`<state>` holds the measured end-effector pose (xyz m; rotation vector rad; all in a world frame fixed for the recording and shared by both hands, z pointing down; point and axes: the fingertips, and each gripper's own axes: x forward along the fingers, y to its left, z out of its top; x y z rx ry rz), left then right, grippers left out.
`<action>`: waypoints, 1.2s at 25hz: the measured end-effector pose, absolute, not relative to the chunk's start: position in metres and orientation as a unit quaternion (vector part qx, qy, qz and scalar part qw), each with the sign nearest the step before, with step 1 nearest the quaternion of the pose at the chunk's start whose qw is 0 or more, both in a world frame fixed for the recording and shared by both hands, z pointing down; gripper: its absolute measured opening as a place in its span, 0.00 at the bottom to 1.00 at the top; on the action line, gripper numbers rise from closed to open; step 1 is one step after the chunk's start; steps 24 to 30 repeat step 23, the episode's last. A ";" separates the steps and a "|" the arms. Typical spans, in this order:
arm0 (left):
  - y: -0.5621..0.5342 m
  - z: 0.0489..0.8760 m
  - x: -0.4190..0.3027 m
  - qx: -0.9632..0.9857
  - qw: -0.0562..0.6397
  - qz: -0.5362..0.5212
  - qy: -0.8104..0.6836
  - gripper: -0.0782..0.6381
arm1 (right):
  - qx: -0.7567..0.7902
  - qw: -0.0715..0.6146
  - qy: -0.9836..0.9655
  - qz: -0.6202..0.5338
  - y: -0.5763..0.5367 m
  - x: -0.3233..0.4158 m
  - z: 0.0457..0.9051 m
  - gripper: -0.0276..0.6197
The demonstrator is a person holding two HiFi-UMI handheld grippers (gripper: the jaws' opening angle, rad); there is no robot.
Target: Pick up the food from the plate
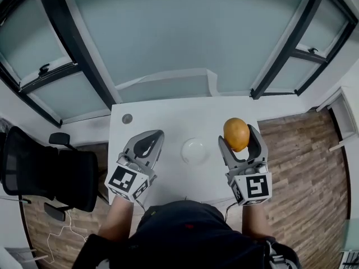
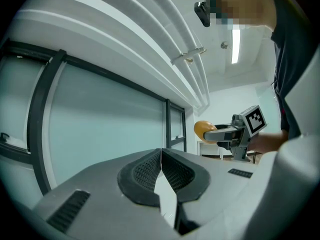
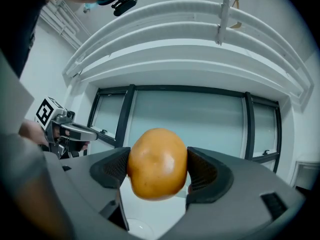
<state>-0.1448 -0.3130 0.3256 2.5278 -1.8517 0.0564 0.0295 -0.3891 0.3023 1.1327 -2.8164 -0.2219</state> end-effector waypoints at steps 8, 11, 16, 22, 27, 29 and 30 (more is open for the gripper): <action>-0.314 0.321 -0.144 0.809 -0.002 0.013 -0.588 0.14 | 0.369 0.043 -0.926 -0.071 -0.384 0.030 0.296 0.62; -0.315 0.320 -0.142 0.810 -0.003 0.013 -0.587 0.14 | 0.368 0.043 -0.926 -0.068 -0.384 0.029 0.297 0.62; -0.314 0.319 -0.138 0.811 -0.003 0.016 -0.584 0.14 | 0.362 0.027 -0.929 -0.073 -0.384 0.028 0.295 0.62; -0.312 0.319 -0.132 0.813 0.000 0.018 -0.582 0.14 | 0.356 0.020 -0.931 -0.075 -0.383 0.025 0.290 0.62; -0.311 0.319 -0.132 0.813 0.000 0.019 -0.582 0.14 | 0.354 0.017 -0.932 -0.076 -0.383 0.025 0.289 0.62; -0.311 0.319 -0.132 0.813 0.000 0.019 -0.582 0.14 | 0.354 0.017 -0.932 -0.076 -0.383 0.025 0.289 0.62; -0.311 0.319 -0.132 0.813 0.000 0.019 -0.582 0.14 | 0.354 0.017 -0.932 -0.076 -0.383 0.025 0.289 0.62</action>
